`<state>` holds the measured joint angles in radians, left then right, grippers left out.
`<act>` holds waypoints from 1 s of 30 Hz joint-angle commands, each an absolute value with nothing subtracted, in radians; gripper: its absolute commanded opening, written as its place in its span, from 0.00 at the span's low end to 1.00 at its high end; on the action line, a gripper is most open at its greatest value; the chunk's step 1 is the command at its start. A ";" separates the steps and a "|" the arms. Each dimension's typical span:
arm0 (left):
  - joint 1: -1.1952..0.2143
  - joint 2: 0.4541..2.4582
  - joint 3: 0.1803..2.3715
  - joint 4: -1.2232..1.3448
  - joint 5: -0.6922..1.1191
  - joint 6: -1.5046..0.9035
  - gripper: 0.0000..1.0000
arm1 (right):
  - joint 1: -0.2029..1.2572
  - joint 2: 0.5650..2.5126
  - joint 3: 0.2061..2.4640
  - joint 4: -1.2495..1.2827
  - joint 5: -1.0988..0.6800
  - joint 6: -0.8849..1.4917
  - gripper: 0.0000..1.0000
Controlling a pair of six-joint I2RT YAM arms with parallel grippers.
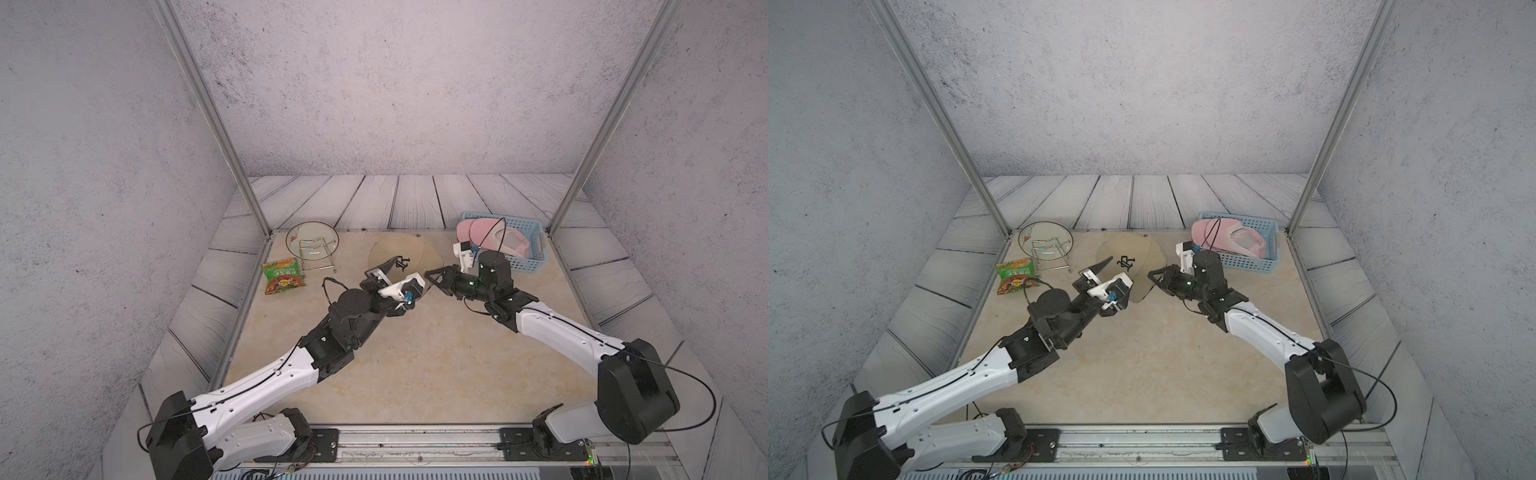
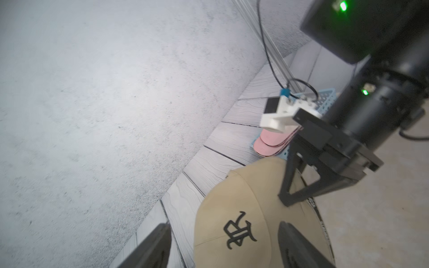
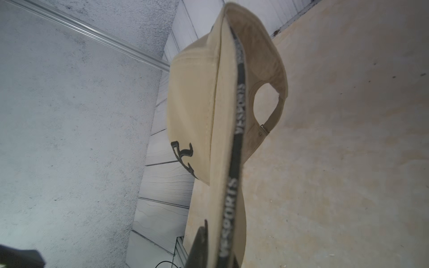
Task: Turn the baseball cap inside out
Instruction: Place the baseball cap at the center of the board.
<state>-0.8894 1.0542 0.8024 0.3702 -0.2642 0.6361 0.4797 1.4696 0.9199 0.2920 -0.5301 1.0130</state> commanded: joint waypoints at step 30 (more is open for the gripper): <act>-0.822 0.941 0.782 0.222 -0.362 0.216 0.87 | 0.353 2.282 1.751 -0.092 -0.801 0.713 0.05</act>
